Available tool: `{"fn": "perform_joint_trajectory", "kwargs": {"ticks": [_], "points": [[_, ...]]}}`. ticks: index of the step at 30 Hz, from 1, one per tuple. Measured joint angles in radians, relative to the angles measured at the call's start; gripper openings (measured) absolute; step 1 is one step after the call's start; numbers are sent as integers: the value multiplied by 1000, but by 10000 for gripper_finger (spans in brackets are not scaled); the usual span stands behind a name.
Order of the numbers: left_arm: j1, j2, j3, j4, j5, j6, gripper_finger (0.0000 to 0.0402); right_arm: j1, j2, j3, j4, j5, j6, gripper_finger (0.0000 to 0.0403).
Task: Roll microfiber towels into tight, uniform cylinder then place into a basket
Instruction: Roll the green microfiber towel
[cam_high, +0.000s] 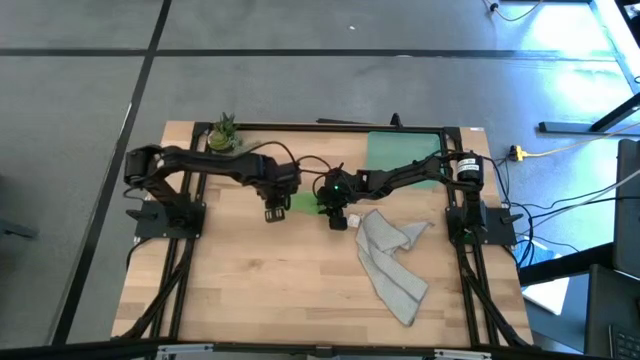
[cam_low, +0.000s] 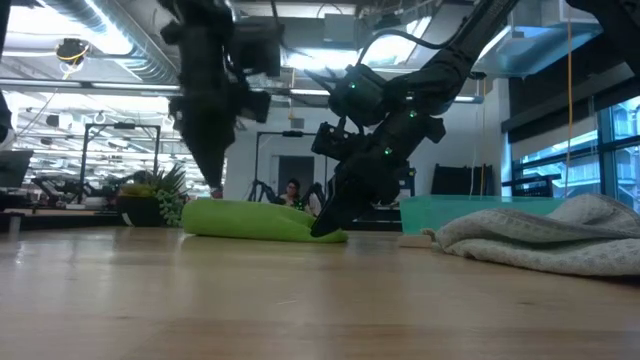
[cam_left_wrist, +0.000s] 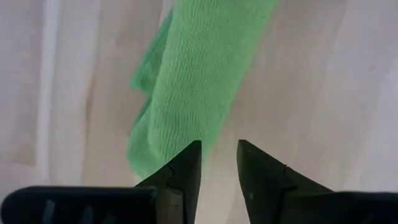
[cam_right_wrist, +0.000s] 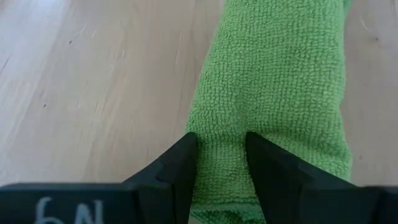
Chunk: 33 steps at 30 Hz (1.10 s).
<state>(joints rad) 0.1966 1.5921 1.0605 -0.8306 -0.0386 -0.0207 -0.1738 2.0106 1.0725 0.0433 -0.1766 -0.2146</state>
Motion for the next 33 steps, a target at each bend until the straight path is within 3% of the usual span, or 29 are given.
{"fn": "perform_joint_trajectory", "kwargs": {"ticks": [5, 11, 19, 33], "points": [[28, 26, -82, 126, -6, 4, 98, 0, 0, 0, 3, -2, 3, 145], [62, 26, -97, 179, -101, 36, 98, 0, 0, 0, 4, -9, 4, 145], [118, 26, -97, 219, -106, 86, 98, 0, 0, 0, 5, -8, 4, 145], [124, 175, -91, 256, -98, 110, 98, 0, 0, 0, 6, -9, 4, 145]]}}
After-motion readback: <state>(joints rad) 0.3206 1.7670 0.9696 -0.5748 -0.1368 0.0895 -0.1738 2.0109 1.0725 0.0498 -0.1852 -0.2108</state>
